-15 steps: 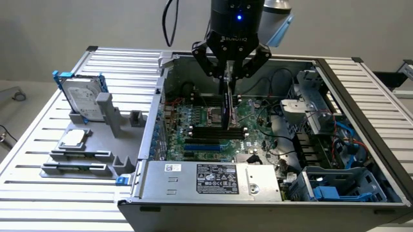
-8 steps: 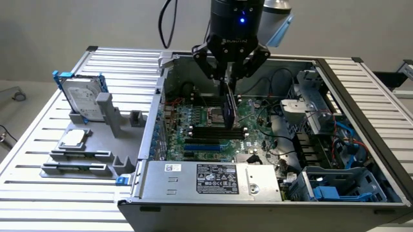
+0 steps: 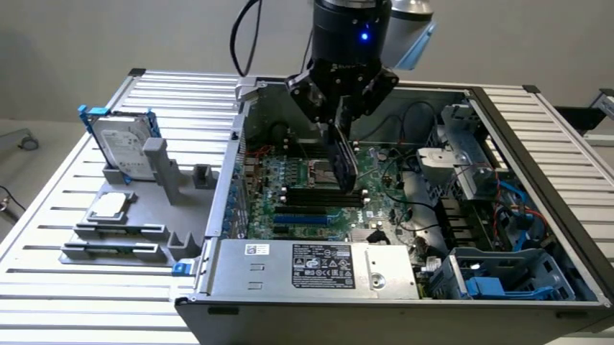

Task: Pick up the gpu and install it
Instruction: 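Insert the gpu into the slot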

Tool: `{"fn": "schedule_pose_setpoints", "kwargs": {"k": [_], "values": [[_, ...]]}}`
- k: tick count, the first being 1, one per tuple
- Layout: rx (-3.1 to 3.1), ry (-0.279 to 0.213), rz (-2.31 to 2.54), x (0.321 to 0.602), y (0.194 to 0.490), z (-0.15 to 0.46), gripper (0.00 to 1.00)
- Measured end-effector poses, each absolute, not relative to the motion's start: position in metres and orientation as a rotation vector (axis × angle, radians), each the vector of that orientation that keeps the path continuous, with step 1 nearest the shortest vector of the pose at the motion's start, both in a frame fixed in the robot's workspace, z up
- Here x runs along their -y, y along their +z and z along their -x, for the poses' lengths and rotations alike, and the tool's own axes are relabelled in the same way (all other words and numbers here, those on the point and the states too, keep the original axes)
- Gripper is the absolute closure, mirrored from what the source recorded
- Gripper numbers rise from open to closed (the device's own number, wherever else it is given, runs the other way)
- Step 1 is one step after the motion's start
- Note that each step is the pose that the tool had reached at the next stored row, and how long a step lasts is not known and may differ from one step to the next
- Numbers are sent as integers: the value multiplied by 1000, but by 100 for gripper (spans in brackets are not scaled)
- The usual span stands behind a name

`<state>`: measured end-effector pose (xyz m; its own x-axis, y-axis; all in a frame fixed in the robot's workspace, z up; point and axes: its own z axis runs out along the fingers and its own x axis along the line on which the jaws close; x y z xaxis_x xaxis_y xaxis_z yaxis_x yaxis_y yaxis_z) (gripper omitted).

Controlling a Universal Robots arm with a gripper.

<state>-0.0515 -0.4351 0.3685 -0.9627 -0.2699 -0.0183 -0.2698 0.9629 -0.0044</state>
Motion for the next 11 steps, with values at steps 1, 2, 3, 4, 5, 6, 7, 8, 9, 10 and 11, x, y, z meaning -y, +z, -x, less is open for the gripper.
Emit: {"fn": "schedule_pose_setpoints", "kwargs": {"k": [1,2,3,4,5,6,7,8,9,10,11], "values": [[-3089,0,453,435,368,52,74],[-3085,3,481,435,367,52,74],[-3080,6,508,435,366,52,74],[-3075,9,536,435,365,52,74],[-3069,12,563,435,364,52,74],[-3063,16,593,435,364,52,74],[-3057,19,620,435,363,52,74],[-3051,22,648,435,362,52,74],[-3045,25,674,435,361,52,74],[-3037,29,704,435,360,52,74],[-3031,31,731,435,359,52,74]]}}
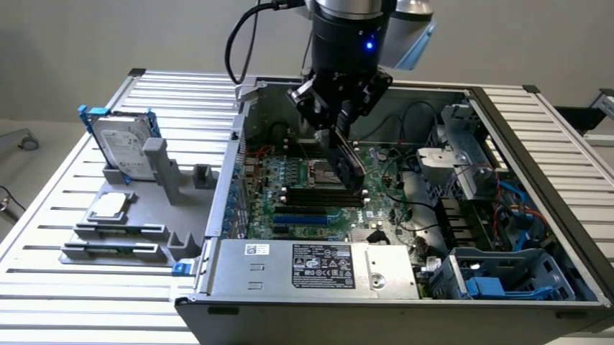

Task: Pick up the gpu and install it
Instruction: 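Insert the gpu into the slot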

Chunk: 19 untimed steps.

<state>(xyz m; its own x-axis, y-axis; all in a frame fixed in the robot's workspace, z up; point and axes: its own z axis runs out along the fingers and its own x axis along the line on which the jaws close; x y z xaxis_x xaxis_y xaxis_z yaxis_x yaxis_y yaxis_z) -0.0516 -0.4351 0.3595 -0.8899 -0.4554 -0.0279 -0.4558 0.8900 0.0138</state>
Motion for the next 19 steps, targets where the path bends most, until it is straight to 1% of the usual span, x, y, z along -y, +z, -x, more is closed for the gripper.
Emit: {"fn": "schedule_pose_setpoints", "kwargs": {"k": [9,19], "values": [[-2958,57,975,435,354,52,74],[-2855,57,1238,435,353,52,74]]}}
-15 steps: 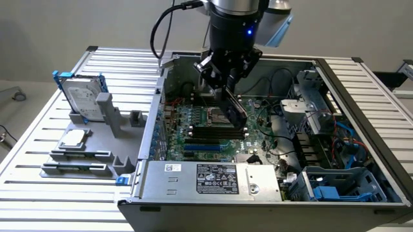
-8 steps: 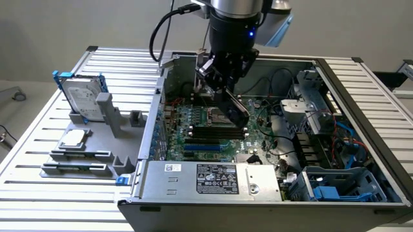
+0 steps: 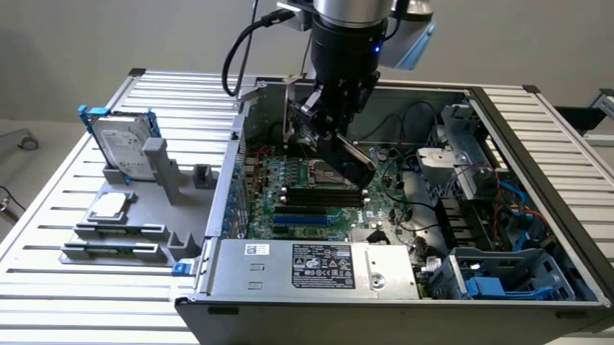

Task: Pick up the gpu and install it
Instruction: 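Insert the gpu into the slot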

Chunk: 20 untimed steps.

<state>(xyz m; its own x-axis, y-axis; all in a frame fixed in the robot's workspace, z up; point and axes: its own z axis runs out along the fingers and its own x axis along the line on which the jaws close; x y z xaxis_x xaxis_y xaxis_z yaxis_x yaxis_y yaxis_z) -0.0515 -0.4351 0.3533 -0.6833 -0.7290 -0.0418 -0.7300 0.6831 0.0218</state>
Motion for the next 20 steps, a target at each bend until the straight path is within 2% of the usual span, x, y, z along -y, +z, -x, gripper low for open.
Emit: {"fn": "schedule_pose_setpoints", "kwargs": {"k": [20], "values": [[-2577,54,1730,435,351,52,74]]}}
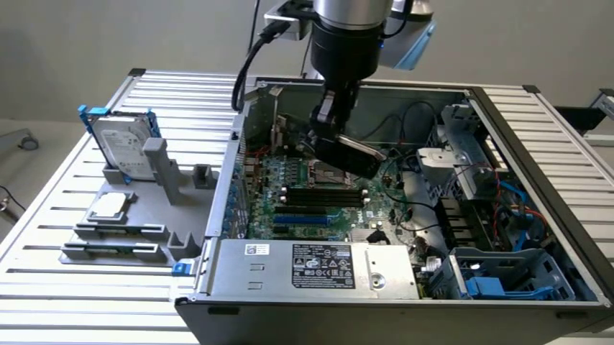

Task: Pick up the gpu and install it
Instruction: 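Insert the gpu into the slot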

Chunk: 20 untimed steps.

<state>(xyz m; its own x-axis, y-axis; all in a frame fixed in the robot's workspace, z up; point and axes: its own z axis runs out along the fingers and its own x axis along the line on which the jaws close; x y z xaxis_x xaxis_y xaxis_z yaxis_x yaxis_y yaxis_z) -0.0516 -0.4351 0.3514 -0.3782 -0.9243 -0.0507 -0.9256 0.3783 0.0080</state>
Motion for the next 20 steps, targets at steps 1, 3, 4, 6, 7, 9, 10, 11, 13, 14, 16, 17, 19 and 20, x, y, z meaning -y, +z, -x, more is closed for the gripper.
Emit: {"fn": "schedule_pose_setpoints", "kwargs": {"k": [1,3,4,6,7,9,10,11,13,14,16,17,19,20], "values": [[-2561,54,1753,435,351,52,74],[-2529,55,1799,435,351,52,74],[-2513,56,1822,435,350,52,74],[-2480,57,1868,435,350,52,74],[-2463,57,1890,435,350,52,74],[-2428,58,1937,435,349,52,74],[-2411,59,1959,435,349,52,74],[-2393,59,1981,435,349,52,74],[-2358,60,2023,435,348,52,74],[-2339,61,2046,435,348,52,74],[-2302,62,2088,435,347,52,74],[-2284,61,2108,435,346,52,74],[-2259,60,2134,435,345,52,74],[-2250,59,2142,436,345,52,74]]}}
